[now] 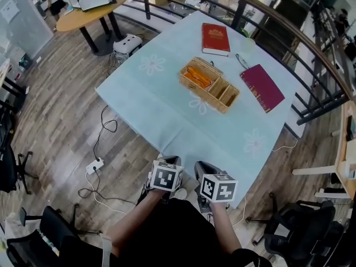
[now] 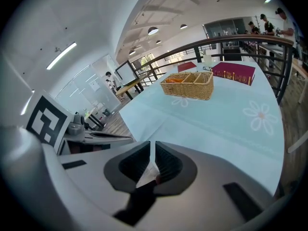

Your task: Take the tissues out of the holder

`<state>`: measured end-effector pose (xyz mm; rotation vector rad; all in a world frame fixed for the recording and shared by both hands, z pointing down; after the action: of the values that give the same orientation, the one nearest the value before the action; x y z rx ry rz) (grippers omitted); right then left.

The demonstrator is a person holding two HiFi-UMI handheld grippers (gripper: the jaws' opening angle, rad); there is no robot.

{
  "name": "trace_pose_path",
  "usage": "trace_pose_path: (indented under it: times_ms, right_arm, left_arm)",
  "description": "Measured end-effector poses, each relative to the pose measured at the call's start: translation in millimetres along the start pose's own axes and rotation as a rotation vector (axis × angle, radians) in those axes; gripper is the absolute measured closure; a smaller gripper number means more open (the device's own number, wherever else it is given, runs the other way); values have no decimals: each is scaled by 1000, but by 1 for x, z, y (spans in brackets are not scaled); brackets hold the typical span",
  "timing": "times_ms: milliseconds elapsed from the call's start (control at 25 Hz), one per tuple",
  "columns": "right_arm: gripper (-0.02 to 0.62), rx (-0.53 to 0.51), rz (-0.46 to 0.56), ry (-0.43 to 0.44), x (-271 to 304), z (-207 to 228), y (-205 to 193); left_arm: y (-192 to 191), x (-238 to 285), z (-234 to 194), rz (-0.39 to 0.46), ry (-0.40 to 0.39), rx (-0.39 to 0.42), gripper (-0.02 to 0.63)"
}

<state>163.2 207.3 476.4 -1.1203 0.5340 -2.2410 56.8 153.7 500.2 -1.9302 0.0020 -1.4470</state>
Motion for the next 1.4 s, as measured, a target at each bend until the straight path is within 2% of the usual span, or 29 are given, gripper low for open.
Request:
trace_pose_path:
  times_ms: [280, 720, 1400]
  right_arm:
    - [563, 45, 12, -44, 19, 20, 25]
    - [532, 64, 58, -93, 50, 38, 97]
    - [508, 48, 24, -102, 123, 46, 190]
  left_arm:
    - [38, 34, 0, -3, -59, 66, 597]
    - [110, 70, -20, -19, -116, 133, 595]
    - [190, 113, -79, -40, -155, 108, 597]
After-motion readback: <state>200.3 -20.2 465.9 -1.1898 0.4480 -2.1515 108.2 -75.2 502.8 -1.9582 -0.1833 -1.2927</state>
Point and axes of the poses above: the fingertips, and each gripper's own axes: x forward along the fingers, z to its right, y out of its top, the point moved 5 cm from there along -x, backward along the fingers, and after that the axes turned 12 degrees about y, right-handed, at the moved point
